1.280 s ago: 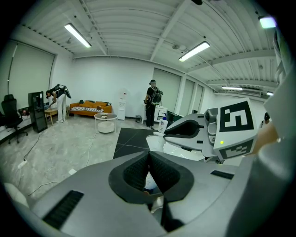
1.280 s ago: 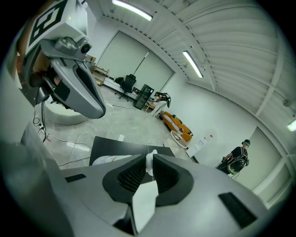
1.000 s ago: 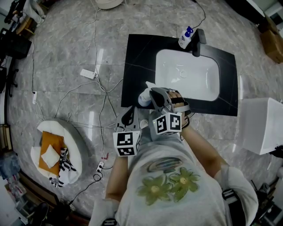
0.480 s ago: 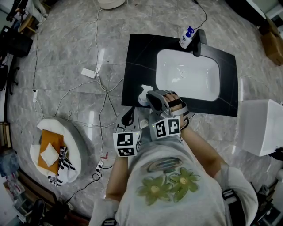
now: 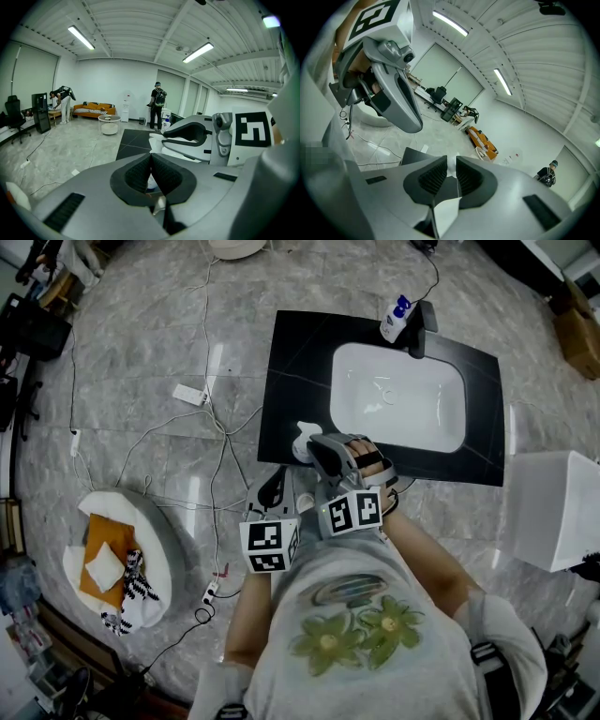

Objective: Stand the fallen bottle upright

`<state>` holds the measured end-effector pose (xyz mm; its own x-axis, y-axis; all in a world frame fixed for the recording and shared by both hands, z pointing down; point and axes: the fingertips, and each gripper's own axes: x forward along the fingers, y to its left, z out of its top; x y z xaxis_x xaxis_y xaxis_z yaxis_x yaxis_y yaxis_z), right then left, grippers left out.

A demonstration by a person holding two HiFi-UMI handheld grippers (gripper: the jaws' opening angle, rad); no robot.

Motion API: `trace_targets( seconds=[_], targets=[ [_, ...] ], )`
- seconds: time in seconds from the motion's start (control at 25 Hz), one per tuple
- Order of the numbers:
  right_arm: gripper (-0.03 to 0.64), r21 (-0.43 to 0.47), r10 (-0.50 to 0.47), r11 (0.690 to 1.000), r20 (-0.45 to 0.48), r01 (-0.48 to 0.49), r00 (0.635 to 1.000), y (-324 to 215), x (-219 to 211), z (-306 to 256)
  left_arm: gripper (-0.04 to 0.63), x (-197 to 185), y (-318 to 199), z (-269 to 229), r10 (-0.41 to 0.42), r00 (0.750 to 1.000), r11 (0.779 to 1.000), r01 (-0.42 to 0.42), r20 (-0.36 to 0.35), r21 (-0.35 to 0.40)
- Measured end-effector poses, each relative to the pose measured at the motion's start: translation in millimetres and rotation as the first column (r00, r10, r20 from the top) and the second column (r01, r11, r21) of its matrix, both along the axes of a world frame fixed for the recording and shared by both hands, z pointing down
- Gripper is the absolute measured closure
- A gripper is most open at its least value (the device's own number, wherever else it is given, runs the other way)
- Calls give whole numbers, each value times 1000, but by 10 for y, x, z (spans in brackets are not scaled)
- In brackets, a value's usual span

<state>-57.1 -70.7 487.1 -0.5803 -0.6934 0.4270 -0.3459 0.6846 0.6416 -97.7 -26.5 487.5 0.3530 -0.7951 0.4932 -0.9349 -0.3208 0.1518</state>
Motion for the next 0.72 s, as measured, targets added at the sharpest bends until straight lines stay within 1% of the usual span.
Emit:
trace_targets(
  seconds=[0.16,0.44,0.72],
  targets=[
    [548,-32,-5,999,40,6,999,16,5,13,577,36,-4,20,2,1000,1000,-2,2,1],
    [547,-154,24,988,180,4,983,30,10,-42,577,56,2,2,5,1000,1000,-5,3,0],
    [546,-208,27,978,247,26,969,56,-23,-68,577,59,-11,-6,5,1000,1000,-5,3,5]
  ],
)
